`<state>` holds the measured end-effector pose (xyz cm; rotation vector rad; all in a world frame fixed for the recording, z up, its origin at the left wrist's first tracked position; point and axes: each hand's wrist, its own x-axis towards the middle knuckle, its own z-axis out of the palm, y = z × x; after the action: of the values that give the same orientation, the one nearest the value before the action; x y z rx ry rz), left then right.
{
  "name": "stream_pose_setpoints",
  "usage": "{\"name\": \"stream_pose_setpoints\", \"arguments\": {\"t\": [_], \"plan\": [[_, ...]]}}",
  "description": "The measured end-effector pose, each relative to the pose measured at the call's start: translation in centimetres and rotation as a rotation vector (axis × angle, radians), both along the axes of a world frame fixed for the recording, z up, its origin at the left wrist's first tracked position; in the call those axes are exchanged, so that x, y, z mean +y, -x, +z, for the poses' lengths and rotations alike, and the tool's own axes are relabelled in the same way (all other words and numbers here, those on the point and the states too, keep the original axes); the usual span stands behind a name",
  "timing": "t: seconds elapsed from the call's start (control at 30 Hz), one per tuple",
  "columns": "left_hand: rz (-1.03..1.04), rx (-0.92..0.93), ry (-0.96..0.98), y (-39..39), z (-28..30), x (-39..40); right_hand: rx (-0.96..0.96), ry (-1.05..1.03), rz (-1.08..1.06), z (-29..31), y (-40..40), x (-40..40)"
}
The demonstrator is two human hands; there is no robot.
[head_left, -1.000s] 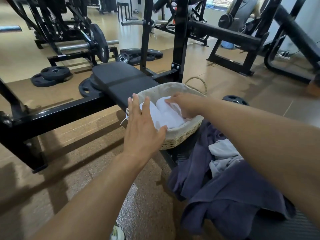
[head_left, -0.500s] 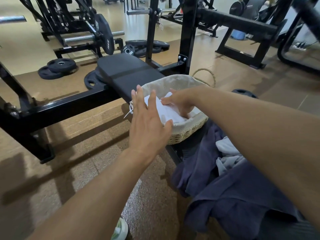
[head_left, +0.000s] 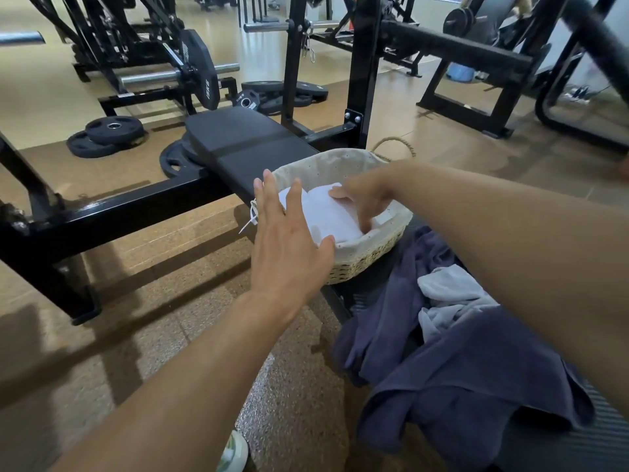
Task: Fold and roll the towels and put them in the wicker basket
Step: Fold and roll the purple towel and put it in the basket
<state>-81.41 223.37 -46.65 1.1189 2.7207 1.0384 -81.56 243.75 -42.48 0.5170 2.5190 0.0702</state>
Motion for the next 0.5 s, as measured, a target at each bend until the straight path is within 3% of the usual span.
{"name": "stream_pose_setpoints", "arguments": {"t": [0.33,0.43,0.5], "plan": [[-0.01,0.013,-0.04,-0.2,-0.3,0.2,0.0,-0.052,0.023,0.2,-0.6,-0.9],[-0.024,0.044,-0.065,-0.9,-0.5,0.3,0.171,-0.043,-0.018,2.2,-2.3,-0.9],[-0.074,0.093,-0.19,-1.7,-0.4,0.5,0.412,-0.071,-0.031,3.1,-4.2,-0.8]]}}
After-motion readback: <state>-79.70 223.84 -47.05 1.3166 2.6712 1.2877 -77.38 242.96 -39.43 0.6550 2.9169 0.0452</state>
